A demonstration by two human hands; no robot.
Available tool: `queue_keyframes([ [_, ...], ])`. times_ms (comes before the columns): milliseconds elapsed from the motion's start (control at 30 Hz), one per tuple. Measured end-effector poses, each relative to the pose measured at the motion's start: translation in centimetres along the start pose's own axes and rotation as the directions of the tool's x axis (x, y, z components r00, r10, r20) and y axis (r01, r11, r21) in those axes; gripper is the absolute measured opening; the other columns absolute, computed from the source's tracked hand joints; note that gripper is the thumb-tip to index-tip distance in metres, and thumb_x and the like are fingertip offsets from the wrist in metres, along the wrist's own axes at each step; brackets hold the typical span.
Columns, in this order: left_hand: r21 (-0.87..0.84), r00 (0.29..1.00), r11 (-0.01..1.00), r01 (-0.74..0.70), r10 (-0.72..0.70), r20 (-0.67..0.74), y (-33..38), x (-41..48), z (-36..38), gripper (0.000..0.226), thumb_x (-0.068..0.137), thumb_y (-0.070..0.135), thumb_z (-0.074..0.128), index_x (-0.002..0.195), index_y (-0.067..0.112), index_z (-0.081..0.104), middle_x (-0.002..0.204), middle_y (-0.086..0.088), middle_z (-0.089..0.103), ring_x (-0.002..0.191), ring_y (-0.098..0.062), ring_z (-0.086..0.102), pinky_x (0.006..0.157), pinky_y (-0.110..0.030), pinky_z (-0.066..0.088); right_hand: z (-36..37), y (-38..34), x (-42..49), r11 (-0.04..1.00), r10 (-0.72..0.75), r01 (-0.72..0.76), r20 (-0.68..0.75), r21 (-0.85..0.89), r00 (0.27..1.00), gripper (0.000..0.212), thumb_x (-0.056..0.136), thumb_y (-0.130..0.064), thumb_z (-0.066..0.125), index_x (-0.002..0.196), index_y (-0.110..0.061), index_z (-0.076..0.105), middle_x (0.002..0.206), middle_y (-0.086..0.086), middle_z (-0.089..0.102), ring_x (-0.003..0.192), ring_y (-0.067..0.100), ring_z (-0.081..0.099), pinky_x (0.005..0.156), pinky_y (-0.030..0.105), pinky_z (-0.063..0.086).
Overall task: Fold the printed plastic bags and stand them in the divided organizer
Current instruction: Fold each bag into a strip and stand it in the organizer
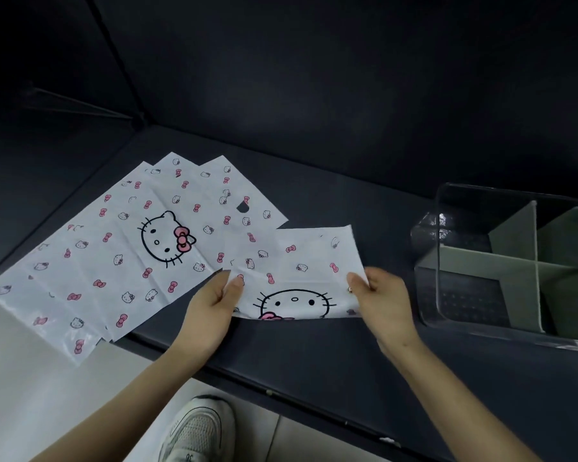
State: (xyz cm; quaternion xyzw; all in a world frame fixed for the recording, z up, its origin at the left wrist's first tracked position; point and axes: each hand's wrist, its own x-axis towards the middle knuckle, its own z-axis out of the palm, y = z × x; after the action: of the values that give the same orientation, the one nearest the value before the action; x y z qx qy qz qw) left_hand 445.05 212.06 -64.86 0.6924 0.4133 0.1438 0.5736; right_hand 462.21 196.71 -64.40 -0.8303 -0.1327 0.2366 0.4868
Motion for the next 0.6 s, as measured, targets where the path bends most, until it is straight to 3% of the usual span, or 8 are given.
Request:
queue_keyframes([
  [133,0.072,1.0,0.997,-0.021,0.019,0.018,-0.1,0.0,0.0,0.021,0.101,0.02,0.044,0.098,0.027,0.064,0.091,0.014,0.069,0.088,0.0,0.06,0.076,-0.012,0.042,-0.3,-0.6,-0.6,0.987,-0.144,0.138,-0.064,-0.082,0.988,0.025,0.094,-0.012,0.054,0.076,0.004,0.057,0.058,0.0,0.05,0.049,0.007,0.04,0.043,0.008,0.034],
  [267,0.097,0.999,0.995,-0.013,0.018,-0.044,0.0,0.4,-0.1,0.016,0.099,0.021,0.048,0.11,0.025,0.059,0.095,0.012,0.068,0.084,0.001,0.061,0.072,-0.007,0.042,0.4,0.0,-0.5,0.982,-0.145,0.136,-0.063,-0.128,0.987,0.022,0.096,-0.011,0.054,0.077,-0.001,0.057,0.055,-0.003,0.046,0.044,0.003,0.043,0.04,0.008,0.033],
  [367,0.276,0.994,0.961,-0.028,0.055,-0.09,0.3,0.6,-0.3,0.038,0.094,0.015,0.056,0.13,0.019,0.045,0.08,-0.004,0.065,0.072,-0.018,0.06,0.067,-0.024,0.044,0.6,0.3,0.2,0.972,-0.14,0.129,-0.047,-0.198,0.989,0.025,0.095,-0.011,0.055,0.074,0.001,0.056,0.055,0.001,0.045,0.042,0.001,0.045,0.04,0.009,0.033],
  [400,0.427,0.985,0.902,-0.071,0.13,-0.111,0.2,0.8,-0.5,0.045,0.091,0.013,0.059,0.133,0.016,0.043,0.075,-0.008,0.062,0.07,-0.023,0.058,0.067,-0.031,0.044,0.7,0.4,0.4,0.966,-0.146,0.133,-0.041,-0.222,0.988,0.025,0.095,-0.013,0.055,0.074,0.002,0.056,0.053,0.001,0.044,0.041,0.002,0.045,0.04,0.01,0.033],
  [500,0.799,0.869,0.547,-0.25,0.49,-0.063,-0.4,1.3,-1.1,0.046,0.079,0.022,0.053,0.122,0.006,0.058,0.084,-0.012,0.058,0.077,-0.036,0.057,0.078,-0.043,0.044,0.8,0.6,0.6,0.958,-0.152,0.141,-0.027,-0.248,0.988,0.025,0.095,-0.016,0.057,0.076,0.0,0.059,0.055,0.005,0.049,0.041,0.008,0.039,0.041,0.011,0.033],
  [600,0.801,0.785,0.381,-0.462,0.596,0.169,-1.3,1.4,-0.1,0.042,0.082,0.028,0.045,0.113,0.01,0.067,0.112,-0.017,0.06,0.101,-0.041,0.058,0.098,-0.048,0.04,0.7,0.6,0.6,0.957,-0.161,0.151,-0.021,-0.249,0.987,0.028,0.094,-0.015,0.058,0.067,-0.01,0.056,0.051,-0.002,0.046,0.04,0.006,0.041,0.04,0.01,0.033],
])
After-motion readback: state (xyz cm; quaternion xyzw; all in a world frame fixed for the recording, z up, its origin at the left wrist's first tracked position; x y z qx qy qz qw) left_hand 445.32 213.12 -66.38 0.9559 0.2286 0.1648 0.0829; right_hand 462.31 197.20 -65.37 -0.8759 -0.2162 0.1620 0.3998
